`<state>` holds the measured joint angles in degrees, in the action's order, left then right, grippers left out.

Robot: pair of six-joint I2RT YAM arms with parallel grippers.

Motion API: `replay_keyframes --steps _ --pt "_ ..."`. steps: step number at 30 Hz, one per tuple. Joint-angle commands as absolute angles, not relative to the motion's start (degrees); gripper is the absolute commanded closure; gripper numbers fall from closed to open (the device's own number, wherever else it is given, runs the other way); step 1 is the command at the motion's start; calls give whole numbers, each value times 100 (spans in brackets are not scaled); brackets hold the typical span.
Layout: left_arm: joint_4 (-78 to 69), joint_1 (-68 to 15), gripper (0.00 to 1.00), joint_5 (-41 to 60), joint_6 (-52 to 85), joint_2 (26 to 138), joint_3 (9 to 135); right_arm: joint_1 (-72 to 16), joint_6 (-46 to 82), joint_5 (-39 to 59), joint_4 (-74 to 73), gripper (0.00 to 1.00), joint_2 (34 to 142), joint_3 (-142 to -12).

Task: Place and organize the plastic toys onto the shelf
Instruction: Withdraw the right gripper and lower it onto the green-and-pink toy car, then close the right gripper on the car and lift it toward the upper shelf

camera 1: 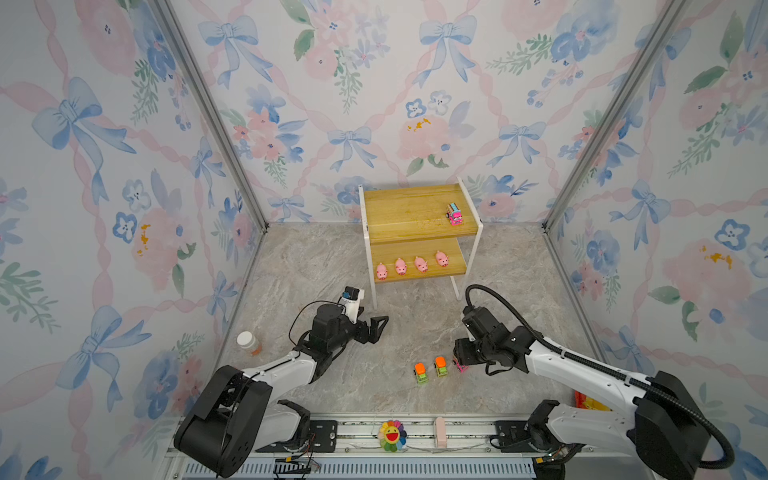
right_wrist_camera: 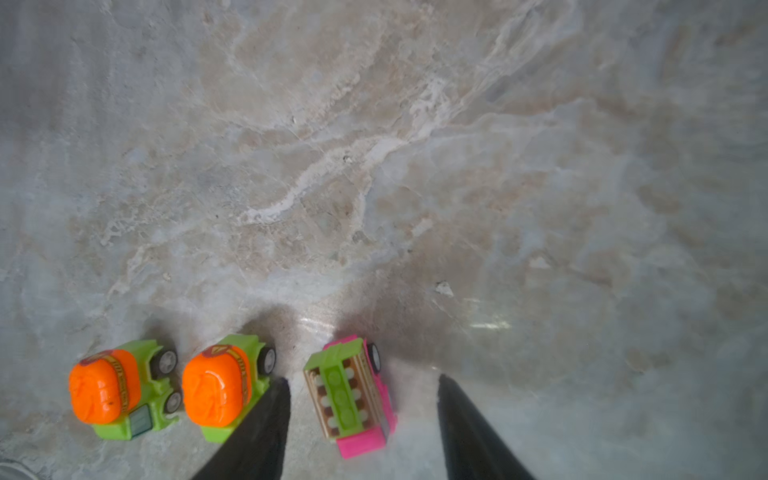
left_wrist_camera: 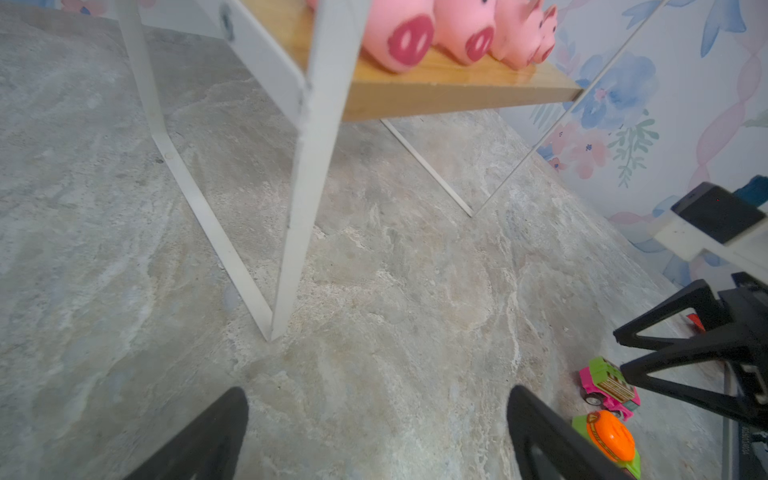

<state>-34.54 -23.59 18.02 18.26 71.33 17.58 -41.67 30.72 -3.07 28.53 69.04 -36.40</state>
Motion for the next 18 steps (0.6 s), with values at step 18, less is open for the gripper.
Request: replay_keyframes --steps 18 --pt "-3165 -2375 2 1701 1863 6747 1830 -4474 3272 -385 2622 46 7235 -3467"
